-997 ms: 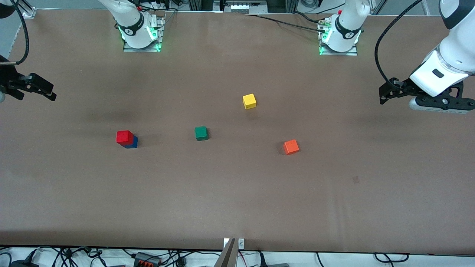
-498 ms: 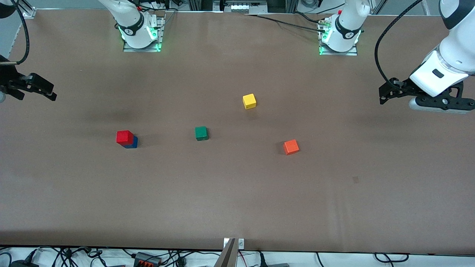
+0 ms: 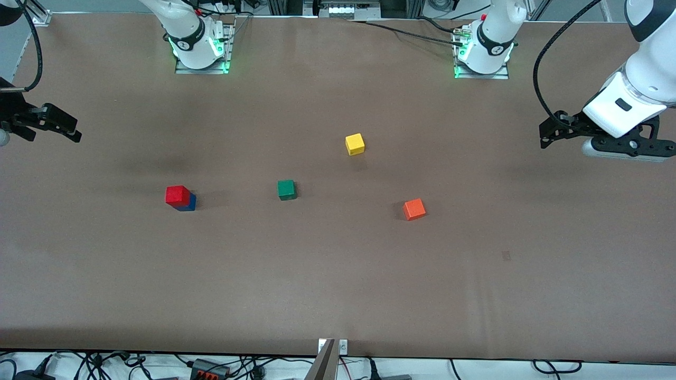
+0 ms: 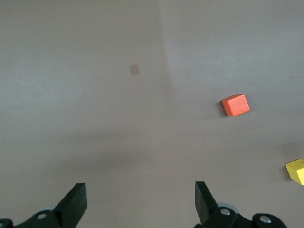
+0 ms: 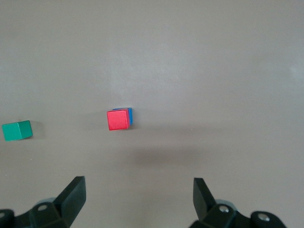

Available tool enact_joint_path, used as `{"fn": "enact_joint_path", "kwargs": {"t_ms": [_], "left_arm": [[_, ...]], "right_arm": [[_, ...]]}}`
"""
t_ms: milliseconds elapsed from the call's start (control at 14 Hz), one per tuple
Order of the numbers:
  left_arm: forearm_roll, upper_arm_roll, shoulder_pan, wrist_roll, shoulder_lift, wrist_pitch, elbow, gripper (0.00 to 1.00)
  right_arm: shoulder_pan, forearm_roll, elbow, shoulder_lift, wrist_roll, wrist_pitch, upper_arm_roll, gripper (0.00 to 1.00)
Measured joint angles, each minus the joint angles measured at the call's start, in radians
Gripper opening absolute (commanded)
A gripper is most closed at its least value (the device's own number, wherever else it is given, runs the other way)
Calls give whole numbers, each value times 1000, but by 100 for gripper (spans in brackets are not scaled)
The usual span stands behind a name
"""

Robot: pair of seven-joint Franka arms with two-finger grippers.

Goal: Pass red block to right arm, stack on blue

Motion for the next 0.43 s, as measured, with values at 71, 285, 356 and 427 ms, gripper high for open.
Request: {"fn": "enact_joint_path", "kwargs": {"t_ms": [71,285,356,427], "left_arm": [[0,0,0,0,0,0,0,100],[0,0,0,0,0,0,0,100],[0,0,0,0,0,0,0,100],[0,0,0,0,0,0,0,100]], "right_arm": [[0,0,0,0,0,-1,0,100],[0,0,0,0,0,-6,0,100],[0,0,0,0,0,-6,0,100],[0,0,0,0,0,-6,0,100]]}}
